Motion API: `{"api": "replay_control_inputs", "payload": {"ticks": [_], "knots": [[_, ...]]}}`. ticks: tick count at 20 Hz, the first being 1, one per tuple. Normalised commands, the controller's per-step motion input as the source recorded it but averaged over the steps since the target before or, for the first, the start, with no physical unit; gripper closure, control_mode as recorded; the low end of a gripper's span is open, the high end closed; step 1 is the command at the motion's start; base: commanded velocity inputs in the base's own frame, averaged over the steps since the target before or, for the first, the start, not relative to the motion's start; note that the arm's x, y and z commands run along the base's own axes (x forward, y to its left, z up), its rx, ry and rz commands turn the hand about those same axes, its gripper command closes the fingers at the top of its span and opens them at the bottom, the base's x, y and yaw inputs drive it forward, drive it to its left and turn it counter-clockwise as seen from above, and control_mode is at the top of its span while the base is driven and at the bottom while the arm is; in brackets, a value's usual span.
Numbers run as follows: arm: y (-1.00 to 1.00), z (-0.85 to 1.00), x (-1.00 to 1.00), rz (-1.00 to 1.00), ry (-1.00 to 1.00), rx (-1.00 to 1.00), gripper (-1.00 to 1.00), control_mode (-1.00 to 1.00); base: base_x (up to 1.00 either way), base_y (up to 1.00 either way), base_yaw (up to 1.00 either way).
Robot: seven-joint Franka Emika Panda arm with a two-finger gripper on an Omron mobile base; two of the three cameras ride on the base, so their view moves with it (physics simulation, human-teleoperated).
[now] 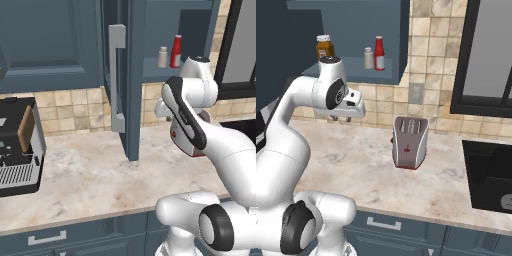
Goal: Collect the turmeric, ketchup, and shaker from the cabinet and place them next to the stove.
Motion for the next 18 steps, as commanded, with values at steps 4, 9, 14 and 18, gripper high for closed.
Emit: {"api": "replay_control_inputs", "payload": {"ticks": [4, 9, 14, 18], "knots": [[0.01, 0.0, -0.05, 0.0, 0.0, 0.0, -1.0, -1.0, 0.0, 0.0, 0.0], [0.0, -0.01, -0.46, 0.0, -0.23, -0.05, -1.0, -1.0, 0.0, 0.0, 0.0], [0.0, 0.23, -0.6, 0.0, -0.49, -0.08, -1.0, -1.0, 0.0, 0.0, 0.0], [0.0, 0.53, -0.36, 0.0, -0.49, -0.04, -1.0, -1.0, 0.0, 0.0, 0.0]]}}
